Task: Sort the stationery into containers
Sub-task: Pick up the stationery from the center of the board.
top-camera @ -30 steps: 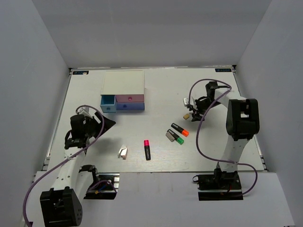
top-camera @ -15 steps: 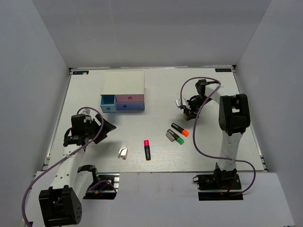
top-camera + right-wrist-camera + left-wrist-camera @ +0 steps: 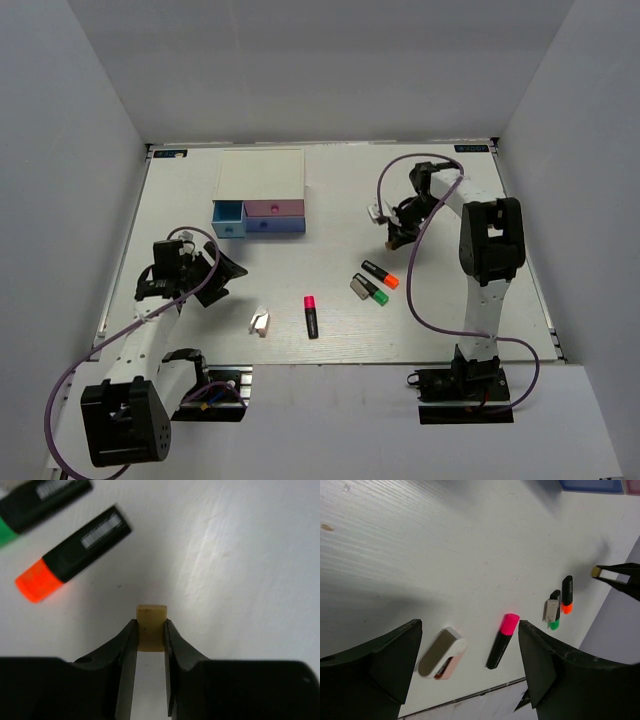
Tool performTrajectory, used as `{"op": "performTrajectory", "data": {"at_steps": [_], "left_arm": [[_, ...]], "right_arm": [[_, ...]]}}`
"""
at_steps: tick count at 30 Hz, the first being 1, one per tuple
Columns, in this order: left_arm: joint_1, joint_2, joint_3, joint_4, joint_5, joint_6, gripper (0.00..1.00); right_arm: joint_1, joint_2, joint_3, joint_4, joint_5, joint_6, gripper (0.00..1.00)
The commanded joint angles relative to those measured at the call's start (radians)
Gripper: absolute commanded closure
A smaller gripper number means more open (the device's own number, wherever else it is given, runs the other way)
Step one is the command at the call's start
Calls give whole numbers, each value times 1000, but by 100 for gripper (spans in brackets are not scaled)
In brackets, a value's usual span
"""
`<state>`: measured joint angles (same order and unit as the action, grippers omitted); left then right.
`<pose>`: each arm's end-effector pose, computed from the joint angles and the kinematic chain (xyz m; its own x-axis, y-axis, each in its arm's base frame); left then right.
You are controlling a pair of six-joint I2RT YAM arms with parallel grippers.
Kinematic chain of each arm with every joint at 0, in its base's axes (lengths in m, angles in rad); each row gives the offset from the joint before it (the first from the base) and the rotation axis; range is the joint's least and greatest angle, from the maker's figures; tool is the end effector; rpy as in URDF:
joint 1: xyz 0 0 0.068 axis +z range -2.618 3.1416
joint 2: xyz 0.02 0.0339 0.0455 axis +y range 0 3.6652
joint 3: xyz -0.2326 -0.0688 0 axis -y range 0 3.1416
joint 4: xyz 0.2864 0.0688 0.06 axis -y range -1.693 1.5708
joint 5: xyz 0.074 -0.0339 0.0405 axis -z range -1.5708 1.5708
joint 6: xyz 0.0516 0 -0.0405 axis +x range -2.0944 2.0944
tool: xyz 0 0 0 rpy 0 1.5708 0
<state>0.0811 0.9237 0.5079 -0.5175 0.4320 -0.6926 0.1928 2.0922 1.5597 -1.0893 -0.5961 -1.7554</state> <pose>0.2389 -0.0023 0.1412 -0.7280 -0.6410 -0.2432 -0.3769 0.6706 -0.6390 0.3940 0.1064 0.1049 0.3082 -0.7687 -0.5605 -0.9396 -0.3382 -0.0528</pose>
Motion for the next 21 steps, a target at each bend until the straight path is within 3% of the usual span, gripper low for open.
{"op": "performTrajectory", "data": {"at_steps": [1,8,9,11,12,17,21], "left_arm": [[-12,1,35,10,34,-12,12],[-21,10,35,10,44,-12,12],[-21,0,35,10,44,-12,12],[-21,-11,35,10,44,-12,12],[-21,-25,35,10,44,-21,12],[-21,-86,-12,10,53,-31,12],[-21,-109,-22,-1,53,-41,12]], "right_arm": [[56,-109,157,-76,-158,80,91],[264,-146,374,106,-269,433,96],[298,-146,384,133,-272,541,98],[350,-146,418,289,-271,618,98],[393,-141,421,380,-266,742,98],[482,-106,431,769,-194,1061,100],[554,-61,470,905,-143,1149,100]]}}
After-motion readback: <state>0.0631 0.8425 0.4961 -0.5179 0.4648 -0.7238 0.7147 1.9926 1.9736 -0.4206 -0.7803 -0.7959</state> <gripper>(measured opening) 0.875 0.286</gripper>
